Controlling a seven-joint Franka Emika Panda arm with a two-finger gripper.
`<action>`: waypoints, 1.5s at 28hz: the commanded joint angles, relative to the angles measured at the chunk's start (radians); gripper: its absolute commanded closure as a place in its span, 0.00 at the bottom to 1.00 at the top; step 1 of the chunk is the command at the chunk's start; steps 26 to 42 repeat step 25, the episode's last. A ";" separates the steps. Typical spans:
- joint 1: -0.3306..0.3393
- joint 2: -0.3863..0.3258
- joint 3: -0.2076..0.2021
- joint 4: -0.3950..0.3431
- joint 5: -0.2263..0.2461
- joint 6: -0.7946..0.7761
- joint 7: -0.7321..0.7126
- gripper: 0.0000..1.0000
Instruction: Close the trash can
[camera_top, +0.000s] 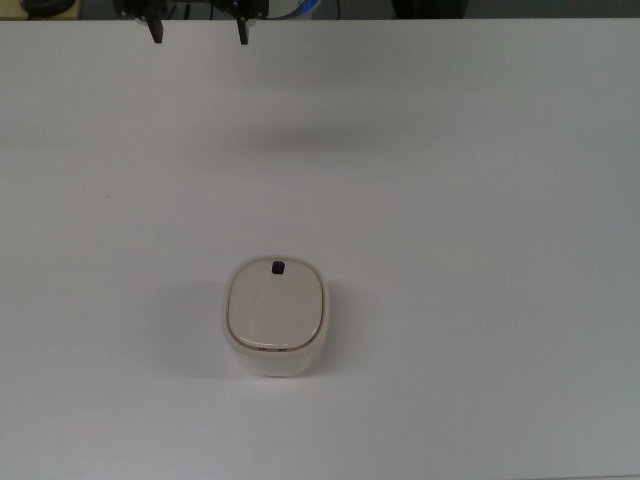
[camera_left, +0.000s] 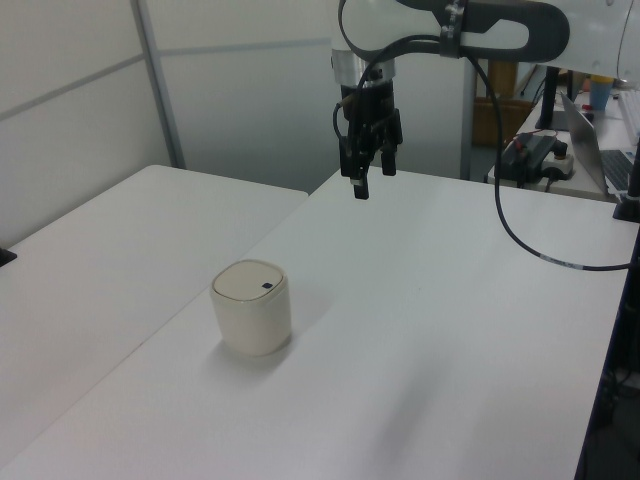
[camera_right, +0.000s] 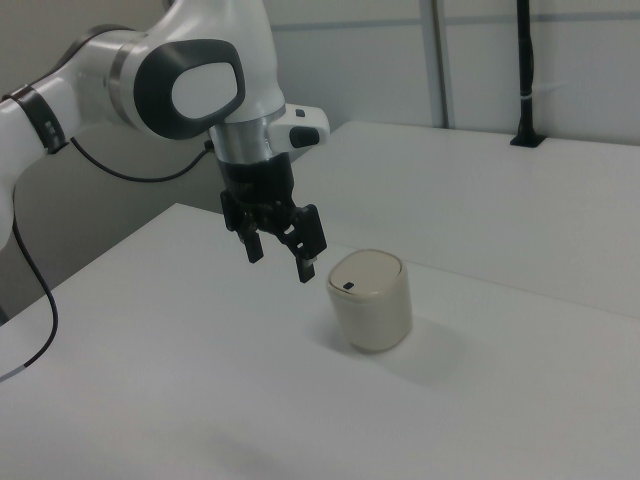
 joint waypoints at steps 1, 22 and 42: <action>0.003 -0.012 -0.003 -0.004 -0.030 -0.015 -0.002 0.00; 0.003 -0.007 -0.005 -0.004 -0.044 -0.012 -0.002 0.00; 0.003 -0.007 -0.005 -0.004 -0.044 -0.013 -0.002 0.00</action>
